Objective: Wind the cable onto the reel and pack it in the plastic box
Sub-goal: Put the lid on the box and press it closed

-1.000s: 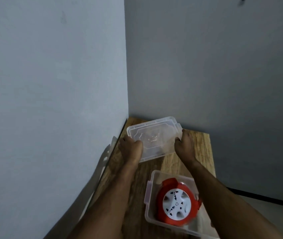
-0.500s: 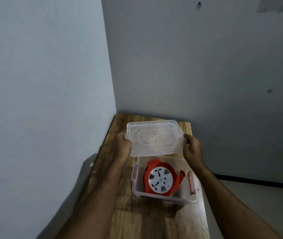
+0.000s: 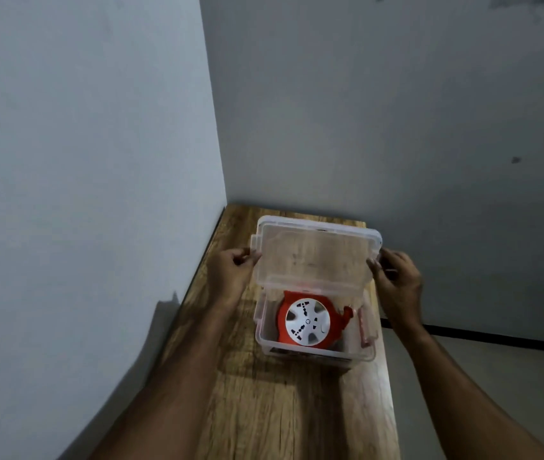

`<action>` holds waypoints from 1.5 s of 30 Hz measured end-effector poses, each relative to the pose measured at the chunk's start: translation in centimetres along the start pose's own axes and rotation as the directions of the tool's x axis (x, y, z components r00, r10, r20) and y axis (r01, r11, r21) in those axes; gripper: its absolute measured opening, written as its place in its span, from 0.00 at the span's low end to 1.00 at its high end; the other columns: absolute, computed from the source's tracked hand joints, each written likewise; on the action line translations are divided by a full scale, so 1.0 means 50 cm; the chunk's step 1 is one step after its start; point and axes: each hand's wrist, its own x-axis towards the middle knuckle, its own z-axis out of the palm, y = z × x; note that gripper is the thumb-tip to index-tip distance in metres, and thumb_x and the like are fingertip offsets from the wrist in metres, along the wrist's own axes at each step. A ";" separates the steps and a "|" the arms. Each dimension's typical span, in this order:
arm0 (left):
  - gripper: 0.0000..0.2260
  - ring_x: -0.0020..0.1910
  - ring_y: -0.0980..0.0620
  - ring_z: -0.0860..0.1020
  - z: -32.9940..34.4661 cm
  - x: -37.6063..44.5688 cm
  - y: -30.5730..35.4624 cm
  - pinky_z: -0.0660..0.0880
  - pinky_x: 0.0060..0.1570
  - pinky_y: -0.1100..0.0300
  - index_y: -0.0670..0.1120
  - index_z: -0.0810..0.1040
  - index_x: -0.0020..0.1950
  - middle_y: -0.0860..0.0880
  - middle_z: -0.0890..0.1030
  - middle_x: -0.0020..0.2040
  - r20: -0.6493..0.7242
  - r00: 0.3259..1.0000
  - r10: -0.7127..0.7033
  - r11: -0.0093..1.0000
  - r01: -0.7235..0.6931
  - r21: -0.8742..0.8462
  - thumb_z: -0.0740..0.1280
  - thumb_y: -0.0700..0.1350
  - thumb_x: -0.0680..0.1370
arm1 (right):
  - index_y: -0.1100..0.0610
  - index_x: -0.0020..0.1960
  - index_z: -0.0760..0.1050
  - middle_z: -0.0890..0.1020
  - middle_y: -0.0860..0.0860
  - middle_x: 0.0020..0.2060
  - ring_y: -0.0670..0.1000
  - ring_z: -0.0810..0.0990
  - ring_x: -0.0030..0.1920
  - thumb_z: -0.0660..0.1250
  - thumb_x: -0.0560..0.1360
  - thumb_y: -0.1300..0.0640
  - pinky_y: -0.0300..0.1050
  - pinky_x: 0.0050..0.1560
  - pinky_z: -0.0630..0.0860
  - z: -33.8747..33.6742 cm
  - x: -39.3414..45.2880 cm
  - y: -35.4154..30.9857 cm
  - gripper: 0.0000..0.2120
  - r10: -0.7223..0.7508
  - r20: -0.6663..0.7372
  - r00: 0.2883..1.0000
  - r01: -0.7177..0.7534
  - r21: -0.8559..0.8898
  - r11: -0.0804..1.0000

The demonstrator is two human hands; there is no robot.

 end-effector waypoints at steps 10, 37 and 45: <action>0.18 0.31 0.52 0.78 0.034 -0.055 -0.062 0.70 0.30 0.62 0.41 0.80 0.38 0.47 0.81 0.33 0.177 0.979 -0.103 0.957 0.050 0.285 0.71 0.54 0.79 | 0.61 0.56 0.84 0.86 0.52 0.40 0.42 0.82 0.34 0.70 0.78 0.56 0.32 0.30 0.77 0.008 -0.069 0.032 0.11 0.185 0.089 0.979 -0.154 -0.274 0.949; 0.15 0.48 0.43 0.85 0.076 -0.072 -0.116 0.82 0.53 0.45 0.37 0.81 0.55 0.40 0.85 0.48 0.360 0.893 -0.271 0.959 0.281 0.027 0.65 0.49 0.84 | 0.55 0.56 0.70 0.81 0.55 0.49 0.56 0.83 0.46 0.54 0.86 0.52 0.59 0.43 0.84 0.037 -0.142 0.064 0.09 0.487 0.230 0.843 -0.466 -0.141 0.873; 0.20 0.59 0.44 0.81 0.065 -0.044 -0.130 0.81 0.56 0.51 0.43 0.75 0.69 0.43 0.81 0.63 0.128 0.987 -0.099 0.889 0.030 0.458 0.68 0.52 0.81 | 0.56 0.58 0.69 0.80 0.54 0.47 0.51 0.82 0.43 0.53 0.86 0.52 0.49 0.39 0.81 0.093 -0.123 0.039 0.10 0.487 0.237 0.841 -0.456 -0.174 0.873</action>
